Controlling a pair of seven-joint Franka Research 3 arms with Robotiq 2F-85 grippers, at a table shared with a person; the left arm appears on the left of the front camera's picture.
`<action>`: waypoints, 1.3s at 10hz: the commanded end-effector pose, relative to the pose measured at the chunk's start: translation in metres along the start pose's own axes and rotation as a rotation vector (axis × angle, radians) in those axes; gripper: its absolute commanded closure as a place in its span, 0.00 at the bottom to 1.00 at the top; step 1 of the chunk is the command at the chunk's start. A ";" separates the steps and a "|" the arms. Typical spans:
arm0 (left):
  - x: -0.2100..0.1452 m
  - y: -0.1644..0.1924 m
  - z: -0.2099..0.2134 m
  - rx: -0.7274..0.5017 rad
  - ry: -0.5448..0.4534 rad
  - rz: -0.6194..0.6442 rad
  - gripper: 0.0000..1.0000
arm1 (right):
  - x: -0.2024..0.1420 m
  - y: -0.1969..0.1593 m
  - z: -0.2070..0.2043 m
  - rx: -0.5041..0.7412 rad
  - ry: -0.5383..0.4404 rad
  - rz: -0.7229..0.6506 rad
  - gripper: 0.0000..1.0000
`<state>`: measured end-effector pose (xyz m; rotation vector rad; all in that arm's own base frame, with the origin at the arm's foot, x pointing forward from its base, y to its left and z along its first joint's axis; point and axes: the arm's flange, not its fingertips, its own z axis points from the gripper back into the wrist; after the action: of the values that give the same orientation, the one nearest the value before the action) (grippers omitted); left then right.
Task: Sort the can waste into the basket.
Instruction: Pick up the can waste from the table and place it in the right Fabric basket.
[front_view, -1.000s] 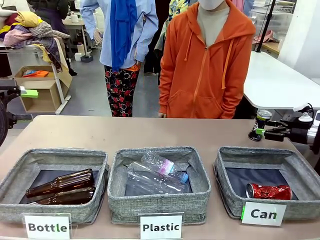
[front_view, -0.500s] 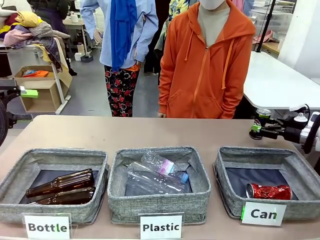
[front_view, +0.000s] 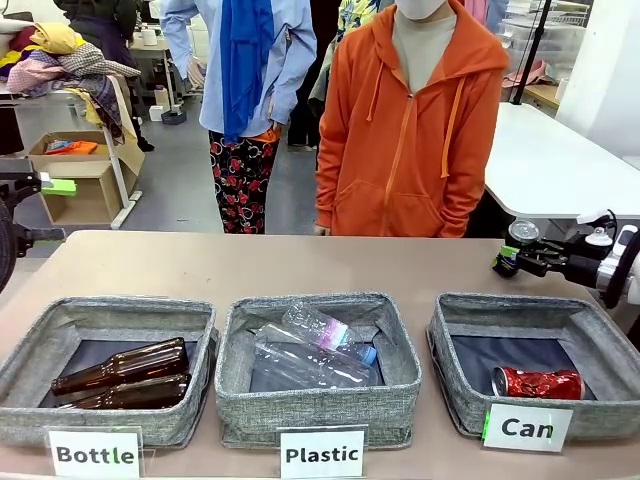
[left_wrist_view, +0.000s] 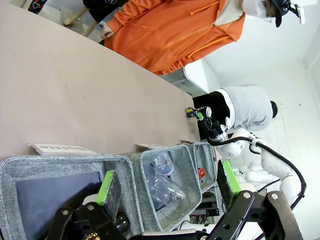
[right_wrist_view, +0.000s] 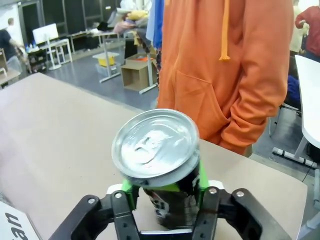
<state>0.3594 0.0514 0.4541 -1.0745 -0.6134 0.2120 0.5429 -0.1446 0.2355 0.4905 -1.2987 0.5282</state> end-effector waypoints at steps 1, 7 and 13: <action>-0.002 0.002 0.003 -0.001 0.012 -0.014 0.00 | -0.003 0.001 -0.002 0.004 -0.007 0.023 1.00; -0.002 0.002 0.003 -0.001 0.012 -0.014 0.00 | 0.041 0.015 0.020 0.049 -0.036 0.062 1.00; -0.002 0.002 0.003 -0.001 0.012 -0.014 0.00 | 0.219 0.162 0.118 0.715 0.455 0.295 0.95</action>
<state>0.3594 0.0513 0.4542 -1.0743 -0.6135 0.2115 0.4149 -0.0749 0.4672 0.7163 -0.8937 1.1188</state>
